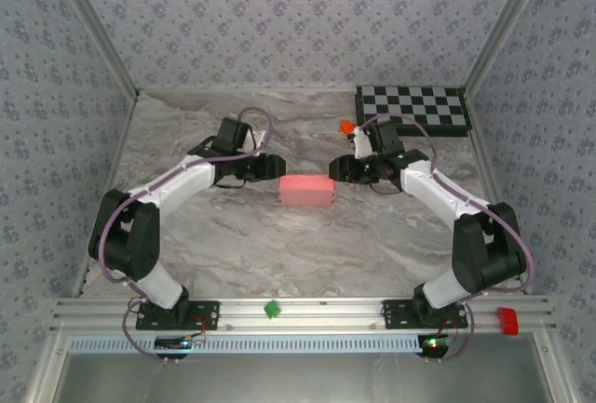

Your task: Fold the paper box

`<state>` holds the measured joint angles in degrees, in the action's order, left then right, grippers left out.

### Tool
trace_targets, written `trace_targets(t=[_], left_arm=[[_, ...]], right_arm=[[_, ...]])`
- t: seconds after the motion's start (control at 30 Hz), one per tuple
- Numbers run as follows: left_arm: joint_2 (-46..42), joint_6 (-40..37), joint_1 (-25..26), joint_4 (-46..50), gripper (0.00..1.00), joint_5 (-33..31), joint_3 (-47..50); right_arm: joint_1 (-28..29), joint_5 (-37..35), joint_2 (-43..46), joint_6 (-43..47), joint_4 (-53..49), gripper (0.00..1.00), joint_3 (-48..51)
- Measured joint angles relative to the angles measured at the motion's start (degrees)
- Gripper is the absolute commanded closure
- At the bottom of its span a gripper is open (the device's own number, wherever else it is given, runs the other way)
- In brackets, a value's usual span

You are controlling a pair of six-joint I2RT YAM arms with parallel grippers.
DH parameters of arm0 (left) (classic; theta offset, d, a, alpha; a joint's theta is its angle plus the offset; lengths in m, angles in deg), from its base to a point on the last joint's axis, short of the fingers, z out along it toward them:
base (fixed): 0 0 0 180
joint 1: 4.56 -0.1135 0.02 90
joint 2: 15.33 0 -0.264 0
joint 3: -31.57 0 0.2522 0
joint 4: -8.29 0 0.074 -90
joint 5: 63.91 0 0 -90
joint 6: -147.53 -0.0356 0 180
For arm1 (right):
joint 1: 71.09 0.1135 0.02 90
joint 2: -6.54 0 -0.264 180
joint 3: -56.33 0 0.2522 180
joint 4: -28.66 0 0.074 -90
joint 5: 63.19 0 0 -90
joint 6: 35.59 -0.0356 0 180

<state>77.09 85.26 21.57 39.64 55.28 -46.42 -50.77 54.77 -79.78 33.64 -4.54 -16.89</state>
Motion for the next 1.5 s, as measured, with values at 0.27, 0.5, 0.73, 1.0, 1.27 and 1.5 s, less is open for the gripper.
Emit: trace_targets(t=[0.27, 0.5, 0.73, 1.0, 1.27, 1.5], left_arm=[[0.0, -0.02, 0.0, 0.17, 0.54, 0.26, 0.74], [0.0, -0.04, 0.0, 0.15, 0.55, 1.22, 1.81], [0.0, -0.2, 0.0, 0.15, 0.55, 1.25, 2.69], [0.0, -0.17, 0.02, -0.28, 0.55, 1.25, 3.98], [0.0, -0.17, 0.02, -0.31, 0.55, 1.25, 4.87], [-0.07, -0.15, 0.02, -0.48, 0.56, 1.25, 5.14]], right_arm=[[0.0, 0.59, 0.0, 0.0, 0.0, 0.53, 0.17], [0.0, 1.55, 0.0, 0.02, 0.09, 0.53, 1.44], [0.0, 1.95, 0.0, 0.02, 0.39, 0.53, 2.84], [0.07, 1.92, -0.07, 0.04, 0.42, 0.53, 4.22], [0.07, 1.92, -1.46, 0.24, 0.55, 0.54, 4.42], [0.13, 1.2, -2.25, 1.6, 0.15, 0.54, 3.32]])
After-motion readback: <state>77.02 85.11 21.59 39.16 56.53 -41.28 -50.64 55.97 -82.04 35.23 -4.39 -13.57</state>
